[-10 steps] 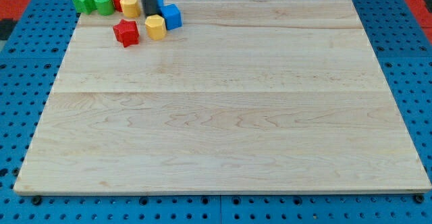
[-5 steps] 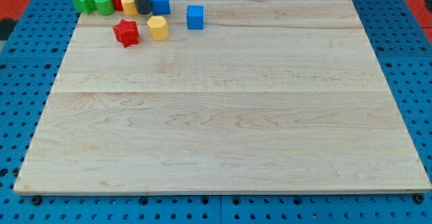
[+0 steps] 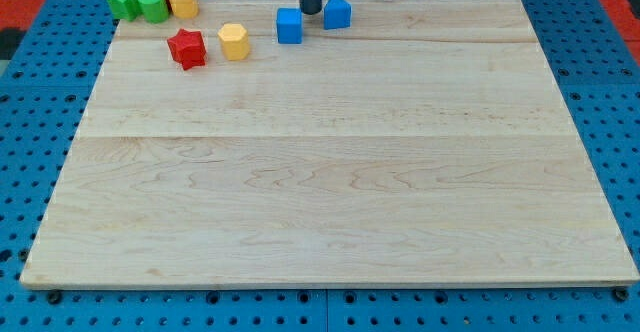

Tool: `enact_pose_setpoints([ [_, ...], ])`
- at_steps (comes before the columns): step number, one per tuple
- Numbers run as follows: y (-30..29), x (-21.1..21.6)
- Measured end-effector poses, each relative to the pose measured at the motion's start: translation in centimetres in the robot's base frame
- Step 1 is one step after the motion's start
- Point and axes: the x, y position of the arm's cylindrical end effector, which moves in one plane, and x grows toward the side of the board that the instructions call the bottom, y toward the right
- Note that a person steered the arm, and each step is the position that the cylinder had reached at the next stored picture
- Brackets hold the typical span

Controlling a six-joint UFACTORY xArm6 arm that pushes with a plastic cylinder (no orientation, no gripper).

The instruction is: Move the blue blocks to the top center

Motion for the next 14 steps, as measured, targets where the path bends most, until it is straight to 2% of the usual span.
enact_pose_setpoints([
  [1,-4.8,0.4],
  [2,-5.1,3.8],
  [3,-2.0,5.1],
  [4,5.2,5.1],
  [5,8.0,5.3],
  [6,9.8,8.5],
  [7,17.9,9.5],
  [8,21.8,9.5],
  [10,22.2,11.4],
  [12,11.6,12.4],
  [13,10.2,12.2],
  [14,10.5,9.2],
])
